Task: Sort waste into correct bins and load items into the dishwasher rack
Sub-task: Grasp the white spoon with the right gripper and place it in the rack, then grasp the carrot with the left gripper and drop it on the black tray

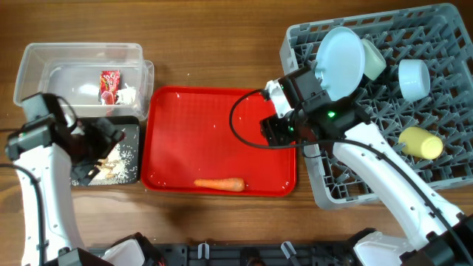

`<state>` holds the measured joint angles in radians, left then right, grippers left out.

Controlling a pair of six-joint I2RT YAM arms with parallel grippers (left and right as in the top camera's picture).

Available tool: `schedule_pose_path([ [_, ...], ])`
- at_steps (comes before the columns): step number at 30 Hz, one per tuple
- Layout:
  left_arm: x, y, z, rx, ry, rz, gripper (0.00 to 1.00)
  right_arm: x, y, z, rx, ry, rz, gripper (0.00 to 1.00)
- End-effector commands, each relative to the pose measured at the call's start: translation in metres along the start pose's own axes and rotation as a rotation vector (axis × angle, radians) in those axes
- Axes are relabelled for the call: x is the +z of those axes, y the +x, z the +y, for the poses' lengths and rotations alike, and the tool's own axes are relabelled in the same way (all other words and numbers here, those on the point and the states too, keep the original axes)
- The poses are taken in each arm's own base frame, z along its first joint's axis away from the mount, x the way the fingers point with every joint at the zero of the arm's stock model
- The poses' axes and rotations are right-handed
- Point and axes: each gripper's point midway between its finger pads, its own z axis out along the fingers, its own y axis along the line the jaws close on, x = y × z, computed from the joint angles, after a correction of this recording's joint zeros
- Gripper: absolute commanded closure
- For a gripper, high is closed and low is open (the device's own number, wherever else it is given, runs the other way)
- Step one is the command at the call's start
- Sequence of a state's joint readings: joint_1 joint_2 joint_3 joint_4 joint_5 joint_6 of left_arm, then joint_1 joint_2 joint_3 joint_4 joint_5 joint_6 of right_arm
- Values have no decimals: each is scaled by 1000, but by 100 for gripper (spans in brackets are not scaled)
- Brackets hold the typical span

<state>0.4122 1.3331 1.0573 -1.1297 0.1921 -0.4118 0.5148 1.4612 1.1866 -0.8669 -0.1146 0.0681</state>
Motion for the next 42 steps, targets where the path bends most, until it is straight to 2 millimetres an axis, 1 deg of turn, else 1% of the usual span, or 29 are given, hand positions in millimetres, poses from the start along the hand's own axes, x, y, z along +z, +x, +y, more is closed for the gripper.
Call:
schedule_pose_path([
  [1, 6, 36, -49, 304, 75, 58, 0, -16, -16, -31, 159, 101, -79, 28],
  [2, 8, 51, -67, 367, 99, 75, 0, -25, -18, -42, 196, 118, -103, 26],
  [3, 10, 71, -88, 404, 149, 109, 0, -37, -17, -57, 257, 137, -126, 23],
  [4, 10, 87, -102, 401, 183, 144, 0, -45, -15, -69, 298, 153, -139, 18],
  [5, 12, 107, -117, 393, 212, 190, 0, -55, -11, -84, 357, 171, -153, 7],
  [6, 18, 139, -135, 396, 212, 239, 0, -70, 4, -110, 439, 214, -152, 1],
  [8, 25, 166, -147, 367, 194, 284, 0, -76, 19, -123, 493, 238, -119, 0],
  [10, 37, 195, -154, 295, 141, 319, 0, -76, 31, -129, 524, 251, -79, 0],
  [11, 45, 206, -154, 249, 97, 321, 0, -75, 33, -129, 524, 253, -75, 1],
  [12, 51, 214, -153, 217, 62, 317, 0, -74, 33, -129, 522, 253, -73, 0],
  [15, 77, 237, -142, 106, -82, 283, 0, -73, 35, -130, 474, 261, -61, 0],
  [17, 89, 241, -136, 66, -136, 253, 0, -74, 36, -131, 473, 269, -58, 0],
  [19, 99, 239, -131, 53, -177, 223, 0, -74, 36, -131, 473, 269, -58, 0],
  [23, 118, 241, -123, 26, -244, 223, 0, -74, 36, -131, 472, 269, -58, 0],
  [25, 127, 242, -123, 25, -254, 224, 0, -74, 36, -131, 472, 269, -57, 0],
  [29, 135, 242, -119, 1, -282, 221, 0, -74, 36, -131, 472, 269, -57, 0],
  [33, 153, 242, -119, 2, -229, 211, 0, -74, 36, -131, 472, 269, -57, 0],
  [34, 156, 238, -117, 4, -223, 190, 2, -74, 36, -131, 472, 269, -57, 0],
  [35, 159, 230, -114, 10, -229, 143, 7, -74, 36, -131, 472, 269, -56, 0],
  [36, 159, 221, -113, 17, -234, 91, 16, -74, 36, -131, 472, 269, -56, 0],
  [37, 160, 219, -113, 18, -234, 78, 26, -74, 36, -131, 472, 269, -56, 0],
  [38, 160, 216, -113, 21, -234, 62, 39, -74, 36, -131, 473, 268, -56, 0],
  [40, 160, 209, -113, 45, -235, 23, 46, -74, 36, -131, 473, 269, -55, 0],
  [42, 160, 200, -114, 102, -233, -23, 48, -74, 36, -131, 473, 268, -55, 0],
])
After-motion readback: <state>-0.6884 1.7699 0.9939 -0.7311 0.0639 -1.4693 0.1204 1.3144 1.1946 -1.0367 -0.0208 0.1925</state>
